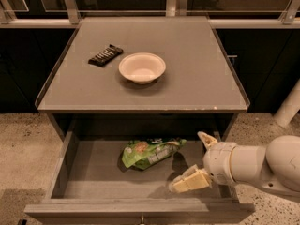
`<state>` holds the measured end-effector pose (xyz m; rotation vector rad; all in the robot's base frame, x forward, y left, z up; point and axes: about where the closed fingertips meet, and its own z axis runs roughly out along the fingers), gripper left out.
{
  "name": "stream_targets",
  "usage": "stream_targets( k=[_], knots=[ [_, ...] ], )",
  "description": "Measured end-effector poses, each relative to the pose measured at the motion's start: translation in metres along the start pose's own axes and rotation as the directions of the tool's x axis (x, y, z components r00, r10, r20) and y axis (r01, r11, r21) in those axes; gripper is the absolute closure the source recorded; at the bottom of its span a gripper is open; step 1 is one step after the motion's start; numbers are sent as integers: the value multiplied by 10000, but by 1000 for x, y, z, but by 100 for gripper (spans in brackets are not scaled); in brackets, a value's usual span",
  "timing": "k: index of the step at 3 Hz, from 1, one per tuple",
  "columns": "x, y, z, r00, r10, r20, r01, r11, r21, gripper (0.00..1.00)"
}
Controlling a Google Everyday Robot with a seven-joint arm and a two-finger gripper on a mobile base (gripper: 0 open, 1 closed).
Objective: Pick green rice chip bag from top drawer and place on counter
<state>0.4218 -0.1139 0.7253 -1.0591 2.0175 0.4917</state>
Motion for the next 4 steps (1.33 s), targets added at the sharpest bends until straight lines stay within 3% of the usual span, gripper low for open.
stream_targets(
  k=[2, 3, 4],
  knots=[
    [-26, 8, 40, 9931, -301, 1130, 311, 9995, -78, 0],
    [-38, 16, 63, 9877, -948, 1247, 964, 9953, -67, 0],
    [-39, 16, 81, 9829, -1598, 919, 1597, 9871, 85, 0]
  ],
)
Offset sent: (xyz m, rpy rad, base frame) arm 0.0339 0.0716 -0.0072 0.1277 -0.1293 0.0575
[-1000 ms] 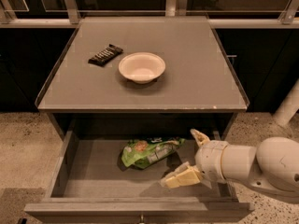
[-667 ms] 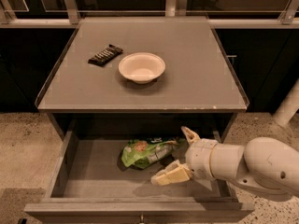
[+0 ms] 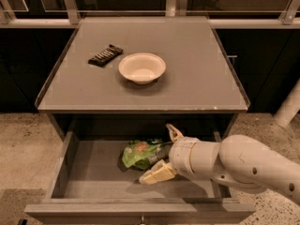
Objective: Pick green rice chip bag from top drawer and place on counter
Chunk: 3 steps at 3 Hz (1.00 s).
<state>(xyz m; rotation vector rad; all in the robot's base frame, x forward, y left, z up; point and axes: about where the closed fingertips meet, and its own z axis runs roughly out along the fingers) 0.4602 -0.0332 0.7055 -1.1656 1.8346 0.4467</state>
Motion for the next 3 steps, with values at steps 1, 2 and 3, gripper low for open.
stream_targets(
  k=[1, 2, 3],
  knots=[
    [10, -2, 15, 9962, -616, -610, 623, 9980, 87, 0],
    [23, -5, 23, 9898, -887, -1112, 908, 9958, 140, 0],
    [34, -7, 32, 9833, -1044, -1492, 1058, 9944, 12, 19]
  ],
)
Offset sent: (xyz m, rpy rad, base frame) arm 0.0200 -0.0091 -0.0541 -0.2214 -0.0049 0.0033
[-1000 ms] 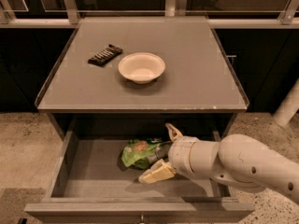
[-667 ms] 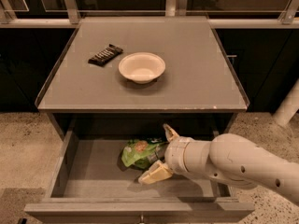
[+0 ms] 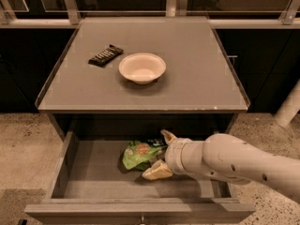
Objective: Pick green rice chip bag from top drawer and place on counter
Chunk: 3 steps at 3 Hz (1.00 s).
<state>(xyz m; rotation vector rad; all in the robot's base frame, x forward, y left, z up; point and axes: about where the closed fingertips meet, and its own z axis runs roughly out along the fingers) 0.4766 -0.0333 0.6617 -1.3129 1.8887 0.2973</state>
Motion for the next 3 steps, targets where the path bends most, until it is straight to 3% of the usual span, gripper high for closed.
stream_targets(
  k=[3],
  knots=[
    [-1, 0, 1, 10000, -24, -5, 24, 10000, -19, 89]
  ],
)
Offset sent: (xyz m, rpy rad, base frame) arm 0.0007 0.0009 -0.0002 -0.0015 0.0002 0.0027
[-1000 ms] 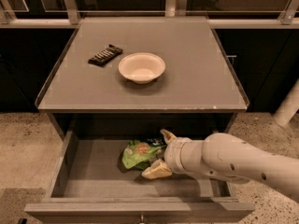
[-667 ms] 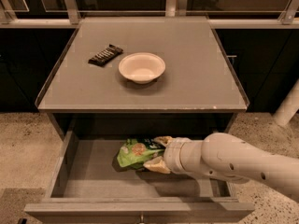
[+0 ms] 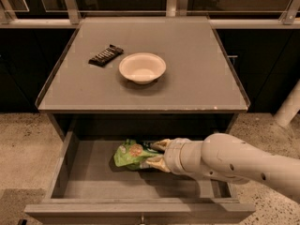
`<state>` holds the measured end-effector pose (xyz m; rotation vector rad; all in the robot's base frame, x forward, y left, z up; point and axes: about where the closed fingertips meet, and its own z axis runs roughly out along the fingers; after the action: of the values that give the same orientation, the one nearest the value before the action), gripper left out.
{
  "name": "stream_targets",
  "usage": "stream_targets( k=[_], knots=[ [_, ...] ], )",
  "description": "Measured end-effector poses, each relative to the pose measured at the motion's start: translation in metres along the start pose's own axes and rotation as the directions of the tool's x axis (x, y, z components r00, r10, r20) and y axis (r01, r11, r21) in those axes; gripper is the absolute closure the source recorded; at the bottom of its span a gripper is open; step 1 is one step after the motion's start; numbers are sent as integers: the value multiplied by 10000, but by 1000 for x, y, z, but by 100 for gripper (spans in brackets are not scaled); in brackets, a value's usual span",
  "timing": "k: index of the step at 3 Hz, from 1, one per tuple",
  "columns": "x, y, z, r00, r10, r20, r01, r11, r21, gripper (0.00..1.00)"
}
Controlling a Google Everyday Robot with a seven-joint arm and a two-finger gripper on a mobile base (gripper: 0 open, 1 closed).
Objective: Pick green rice chip bag from top drawer and place on counter
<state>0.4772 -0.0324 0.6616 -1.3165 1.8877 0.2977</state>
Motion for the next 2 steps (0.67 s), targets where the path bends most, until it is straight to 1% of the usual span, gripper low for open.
stream_targets(
  k=[1, 2],
  knots=[
    [-4, 0, -2, 9998, 87, 186, -86, 9999, -58, 100],
    [-33, -22, -39, 9952, 309, 930, -318, 9995, 80, 100]
  ],
)
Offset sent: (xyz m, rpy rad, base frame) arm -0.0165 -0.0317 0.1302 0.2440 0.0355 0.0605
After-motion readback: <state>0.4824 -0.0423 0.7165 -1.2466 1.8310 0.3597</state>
